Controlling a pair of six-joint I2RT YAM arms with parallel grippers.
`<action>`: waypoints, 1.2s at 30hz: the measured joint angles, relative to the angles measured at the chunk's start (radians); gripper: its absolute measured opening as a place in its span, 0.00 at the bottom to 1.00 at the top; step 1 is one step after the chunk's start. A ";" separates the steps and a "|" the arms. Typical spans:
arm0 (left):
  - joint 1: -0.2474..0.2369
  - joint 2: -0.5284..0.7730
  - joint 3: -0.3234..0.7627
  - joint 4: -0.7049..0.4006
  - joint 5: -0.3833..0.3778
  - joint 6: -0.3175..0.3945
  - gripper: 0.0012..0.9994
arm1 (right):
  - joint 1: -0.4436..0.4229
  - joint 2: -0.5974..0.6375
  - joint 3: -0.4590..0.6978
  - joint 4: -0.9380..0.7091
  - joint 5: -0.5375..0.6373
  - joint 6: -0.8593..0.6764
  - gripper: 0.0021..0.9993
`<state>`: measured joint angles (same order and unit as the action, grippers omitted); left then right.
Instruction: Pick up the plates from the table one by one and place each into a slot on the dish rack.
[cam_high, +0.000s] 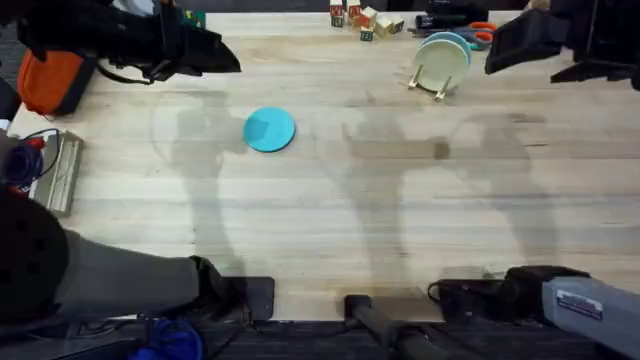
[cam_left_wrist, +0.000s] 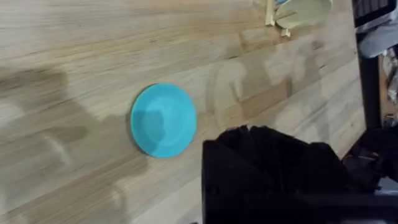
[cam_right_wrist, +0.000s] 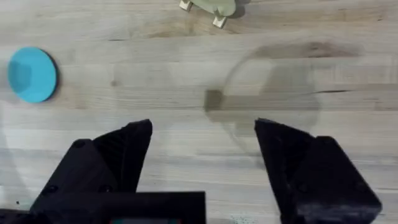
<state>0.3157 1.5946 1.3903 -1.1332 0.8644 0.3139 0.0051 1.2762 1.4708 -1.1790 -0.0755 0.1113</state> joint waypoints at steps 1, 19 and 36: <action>0.000 0.002 0.000 0.000 -0.005 0.004 0.04 | 0.000 0.000 0.000 0.000 0.000 0.000 0.99; 0.000 0.163 0.000 0.000 -0.046 0.065 0.04 | 0.000 0.000 0.000 0.000 0.000 0.000 0.99; 0.000 0.402 0.000 0.004 -0.058 0.084 0.04 | 0.000 0.000 0.000 0.000 0.000 0.000 0.99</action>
<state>0.3157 1.9963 1.3903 -1.1294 0.8066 0.3977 0.0051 1.2766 1.4708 -1.1790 -0.0753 0.1116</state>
